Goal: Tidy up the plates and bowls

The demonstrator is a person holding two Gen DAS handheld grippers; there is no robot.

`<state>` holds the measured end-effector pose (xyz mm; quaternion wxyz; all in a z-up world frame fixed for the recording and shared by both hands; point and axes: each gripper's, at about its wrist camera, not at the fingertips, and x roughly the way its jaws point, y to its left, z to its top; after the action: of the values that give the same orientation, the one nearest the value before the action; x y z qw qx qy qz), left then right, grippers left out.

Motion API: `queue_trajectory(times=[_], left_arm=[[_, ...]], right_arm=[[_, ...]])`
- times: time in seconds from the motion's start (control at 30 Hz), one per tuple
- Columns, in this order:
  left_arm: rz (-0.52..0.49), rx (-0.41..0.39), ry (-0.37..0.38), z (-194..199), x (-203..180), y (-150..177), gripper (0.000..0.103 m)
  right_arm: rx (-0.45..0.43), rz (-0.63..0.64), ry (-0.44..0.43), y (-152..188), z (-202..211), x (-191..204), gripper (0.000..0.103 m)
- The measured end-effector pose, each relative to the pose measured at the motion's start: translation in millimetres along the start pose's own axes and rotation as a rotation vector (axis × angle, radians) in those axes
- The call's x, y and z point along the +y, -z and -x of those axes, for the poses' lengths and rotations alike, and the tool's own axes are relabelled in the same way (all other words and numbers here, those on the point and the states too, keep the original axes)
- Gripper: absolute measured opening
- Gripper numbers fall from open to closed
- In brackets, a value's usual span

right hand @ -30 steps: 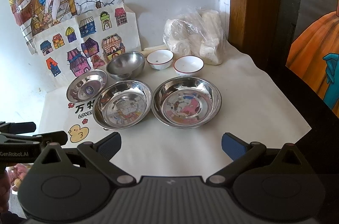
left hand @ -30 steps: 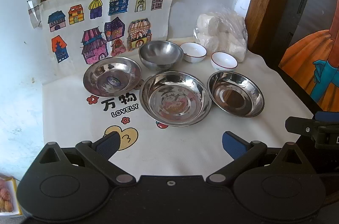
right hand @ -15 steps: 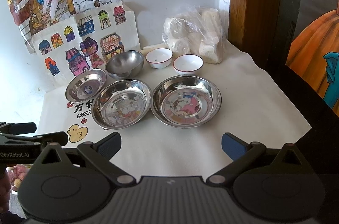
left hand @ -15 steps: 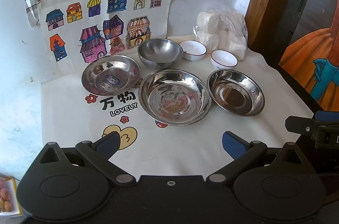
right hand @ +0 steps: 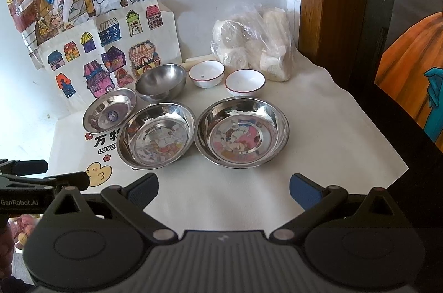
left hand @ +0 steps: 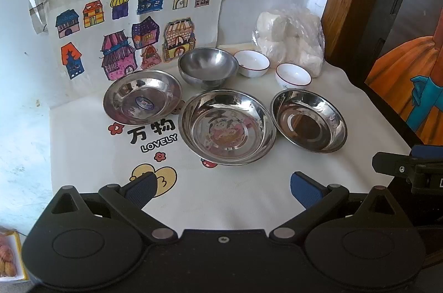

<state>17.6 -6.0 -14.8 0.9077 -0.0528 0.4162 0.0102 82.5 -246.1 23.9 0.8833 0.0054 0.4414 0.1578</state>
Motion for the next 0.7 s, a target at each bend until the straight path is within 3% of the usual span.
queue_trajectory(times=[0.5, 0.7], left_arm=[[0.011, 0.054, -0.012, -27, -13, -14, 0.102], [0.159, 0.109, 0.014, -58, -15, -26, 0.102]], right_arm=[[0.053, 0.002, -0.023, -13, -22, -19, 0.103], [0.082, 0.108, -0.086, -34, -45, -36, 0.103]])
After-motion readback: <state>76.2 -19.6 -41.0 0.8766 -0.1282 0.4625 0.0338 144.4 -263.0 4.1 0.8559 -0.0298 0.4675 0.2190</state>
